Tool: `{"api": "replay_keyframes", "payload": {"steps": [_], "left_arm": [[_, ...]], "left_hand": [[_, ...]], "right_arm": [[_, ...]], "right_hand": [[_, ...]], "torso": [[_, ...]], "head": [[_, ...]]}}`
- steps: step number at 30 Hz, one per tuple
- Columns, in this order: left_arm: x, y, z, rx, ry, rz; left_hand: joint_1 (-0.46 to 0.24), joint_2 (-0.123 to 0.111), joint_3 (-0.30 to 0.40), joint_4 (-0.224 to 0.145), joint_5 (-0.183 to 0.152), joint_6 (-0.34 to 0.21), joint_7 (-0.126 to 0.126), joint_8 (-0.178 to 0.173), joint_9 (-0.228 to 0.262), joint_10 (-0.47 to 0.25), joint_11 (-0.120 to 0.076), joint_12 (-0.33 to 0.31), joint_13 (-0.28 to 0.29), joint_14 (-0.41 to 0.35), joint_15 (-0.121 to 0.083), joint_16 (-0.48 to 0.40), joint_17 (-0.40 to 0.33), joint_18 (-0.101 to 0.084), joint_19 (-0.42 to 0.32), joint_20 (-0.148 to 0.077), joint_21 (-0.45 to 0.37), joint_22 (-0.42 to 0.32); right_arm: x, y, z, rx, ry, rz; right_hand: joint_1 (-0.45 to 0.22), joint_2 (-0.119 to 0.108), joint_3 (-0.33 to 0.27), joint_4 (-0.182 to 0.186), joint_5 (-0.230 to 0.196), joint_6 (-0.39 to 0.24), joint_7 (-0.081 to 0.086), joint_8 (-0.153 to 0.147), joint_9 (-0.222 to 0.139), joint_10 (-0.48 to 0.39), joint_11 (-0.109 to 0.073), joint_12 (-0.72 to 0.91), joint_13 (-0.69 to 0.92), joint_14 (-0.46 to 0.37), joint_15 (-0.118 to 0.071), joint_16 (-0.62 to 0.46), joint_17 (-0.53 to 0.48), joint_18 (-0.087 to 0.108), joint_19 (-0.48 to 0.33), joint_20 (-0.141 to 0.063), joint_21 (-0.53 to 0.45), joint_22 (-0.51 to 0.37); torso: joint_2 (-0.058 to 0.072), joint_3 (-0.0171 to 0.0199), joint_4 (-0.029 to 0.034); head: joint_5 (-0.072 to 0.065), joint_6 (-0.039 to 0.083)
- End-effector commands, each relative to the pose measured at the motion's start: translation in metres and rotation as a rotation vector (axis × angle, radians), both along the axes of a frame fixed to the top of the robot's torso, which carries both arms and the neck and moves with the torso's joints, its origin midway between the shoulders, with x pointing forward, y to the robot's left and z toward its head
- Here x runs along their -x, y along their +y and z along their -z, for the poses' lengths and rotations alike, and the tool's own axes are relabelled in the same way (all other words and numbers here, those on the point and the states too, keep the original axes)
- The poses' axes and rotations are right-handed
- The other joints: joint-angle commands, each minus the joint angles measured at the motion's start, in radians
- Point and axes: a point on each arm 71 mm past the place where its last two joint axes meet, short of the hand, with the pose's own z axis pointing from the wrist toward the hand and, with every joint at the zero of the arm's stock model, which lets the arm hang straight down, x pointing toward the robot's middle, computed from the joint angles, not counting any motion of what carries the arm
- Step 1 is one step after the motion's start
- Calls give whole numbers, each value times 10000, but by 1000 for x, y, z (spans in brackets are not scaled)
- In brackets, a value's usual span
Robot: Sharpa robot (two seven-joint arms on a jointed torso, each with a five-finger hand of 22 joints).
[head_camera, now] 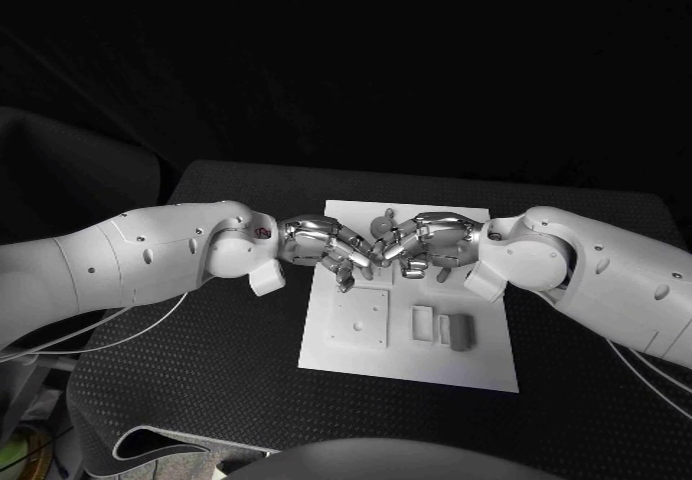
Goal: Assemble the parts on the task board
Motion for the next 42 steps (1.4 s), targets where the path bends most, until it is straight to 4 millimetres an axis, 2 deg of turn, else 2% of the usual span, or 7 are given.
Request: {"api": "replay_keyframes", "payload": {"steps": [1,10,19,28,42], "left_arm": [[-2,-1,-2,102,-91,-165],[-2,-1,-2,24,-103,-197],[-1,-3,-2,93,-47,-7],[1,-6,-2,107,1,317],[1,-7,-3,208,-128,211]], "left_hand": [[71,29,-94,5,-50,25,82,-8,-18,21,-84,42,15,-69,-33,40,13,95,-19,-20,-50,18],[235,-71,-184,11,-50,-46,106,-51,-46,43,-71,47,28,-58,-39,51,17,94,10,-23,-61,28],[364,31,-177,18,-49,22,63,-16,-38,55,-76,46,36,-52,-39,52,17,88,25,-22,-77,30],[483,212,-199,26,-48,482,222,197,24,143,-94,73,66,-39,-41,72,27,73,43,-24,-107,49],[591,284,-236,16,-47,927,391,340,27,312,-135,117,112,-1,-72,144,62,73,89,-50,-114,99]], "right_arm": [[4,4,0,-280,40,-355],[5,5,0,-335,55,-444],[2,1,2,-228,60,-251],[0,0,3,-186,39,-160],[-1,-2,4,-98,12,-182]], "right_hand": [[150,243,-8,52,37,-29,65,55,20,58,-15,32,20,14,-70,-52,11,763,-48,-54,-12,164],[147,247,-10,52,38,-33,65,54,23,57,-13,30,21,6,-68,-56,11,763,-54,-53,-15,164],[150,250,-9,51,41,-39,65,53,27,52,-12,26,22,-2,-67,-59,13,763,-61,-51,-19,164],[153,250,-10,51,45,-41,65,54,31,51,-12,25,24,-8,-66,-60,14,763,-65,-50,-20,164],[159,248,-10,50,51,-45,65,54,37,48,-12,22,26,-13,-67,-60,18,763,-69,-49,-21,164]], "torso": [[-1,-4,6],[4,-6,2],[2,-10,-2],[4,-3,7],[0,-4,0]], "head": [[-8,0],[-17,-10],[-20,-20],[-28,-71],[-20,-98]]}}
